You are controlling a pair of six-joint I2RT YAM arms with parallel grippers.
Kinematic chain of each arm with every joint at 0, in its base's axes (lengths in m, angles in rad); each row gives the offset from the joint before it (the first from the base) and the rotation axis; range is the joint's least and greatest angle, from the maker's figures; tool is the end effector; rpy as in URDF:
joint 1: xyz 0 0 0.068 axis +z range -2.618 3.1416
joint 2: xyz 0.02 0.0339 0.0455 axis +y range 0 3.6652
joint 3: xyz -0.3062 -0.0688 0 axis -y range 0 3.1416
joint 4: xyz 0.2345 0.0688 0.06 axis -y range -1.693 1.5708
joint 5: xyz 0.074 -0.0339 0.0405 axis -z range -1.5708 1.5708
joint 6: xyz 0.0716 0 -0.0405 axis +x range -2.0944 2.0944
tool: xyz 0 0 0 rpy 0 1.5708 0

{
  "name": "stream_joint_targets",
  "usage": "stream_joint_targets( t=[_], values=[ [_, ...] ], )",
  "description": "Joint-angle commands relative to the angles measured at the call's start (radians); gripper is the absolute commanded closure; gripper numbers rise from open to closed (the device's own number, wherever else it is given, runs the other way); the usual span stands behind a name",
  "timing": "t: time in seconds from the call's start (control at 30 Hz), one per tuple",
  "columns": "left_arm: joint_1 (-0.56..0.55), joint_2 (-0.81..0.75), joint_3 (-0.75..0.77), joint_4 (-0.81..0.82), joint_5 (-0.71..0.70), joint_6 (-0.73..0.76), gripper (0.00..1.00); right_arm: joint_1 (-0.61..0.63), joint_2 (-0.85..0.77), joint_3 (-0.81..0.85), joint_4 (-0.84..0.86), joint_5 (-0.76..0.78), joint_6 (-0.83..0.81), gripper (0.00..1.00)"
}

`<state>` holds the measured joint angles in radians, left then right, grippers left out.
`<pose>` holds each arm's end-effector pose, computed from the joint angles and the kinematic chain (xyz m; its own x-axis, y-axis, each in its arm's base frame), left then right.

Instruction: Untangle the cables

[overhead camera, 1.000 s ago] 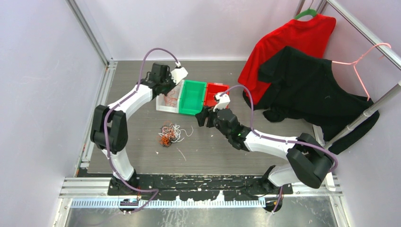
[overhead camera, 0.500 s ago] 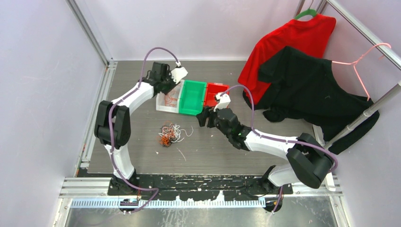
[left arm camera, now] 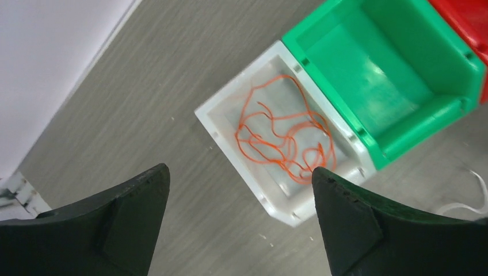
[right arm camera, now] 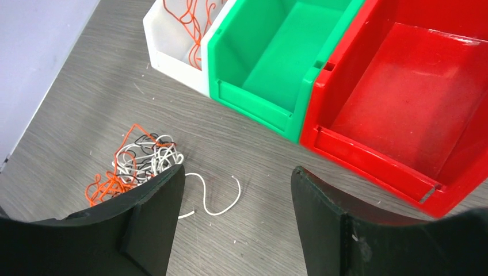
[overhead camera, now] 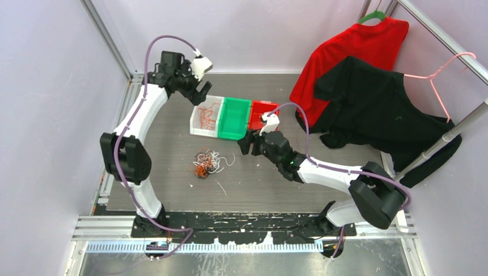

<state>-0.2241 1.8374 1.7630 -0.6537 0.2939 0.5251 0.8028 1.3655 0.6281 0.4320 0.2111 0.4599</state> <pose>0.4296 -0.1192 0.3564 -0.3491 0.5717 -0.7425 0.6917 0.6918 0.2074 0.2253 0.2117 0.2567 -0.4377 0.1715 -0.8826 -0.4131 0.8335 0.3669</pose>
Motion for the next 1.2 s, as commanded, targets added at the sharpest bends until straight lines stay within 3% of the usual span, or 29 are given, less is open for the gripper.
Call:
stream_joint_targets(
  t=[0.0, 0.3, 0.5, 0.67, 0.8, 1.17],
  values=[
    [0.009, -0.13, 0.0, -0.211, 0.154, 0.011, 0.06, -0.003, -0.028, 0.042, 0.034, -0.056, 0.005, 0.26],
    [0.008, -0.39, -0.387, -0.42, 0.348, 0.17, 0.12, 0.0, 0.005, 0.038, 0.062, -0.111, 0.04, 0.26],
    [-0.017, -0.443, -0.567, -0.379, 0.352, 0.218, 0.33, 0.002, 0.029, 0.04, 0.077, -0.149, 0.052, 0.28],
    [-0.023, -0.354, -0.558, -0.306, 0.342, 0.176, 0.56, 0.002, 0.029, 0.038, 0.08, -0.174, 0.052, 0.28],
    [-0.022, -0.261, -0.511, -0.285, 0.35, 0.108, 0.58, 0.001, 0.014, 0.026, 0.088, -0.184, 0.05, 0.29],
    [-0.02, -0.19, -0.561, -0.151, 0.362, 0.074, 0.6, 0.002, 0.015, 0.023, 0.091, -0.2, 0.037, 0.3]
  ],
)
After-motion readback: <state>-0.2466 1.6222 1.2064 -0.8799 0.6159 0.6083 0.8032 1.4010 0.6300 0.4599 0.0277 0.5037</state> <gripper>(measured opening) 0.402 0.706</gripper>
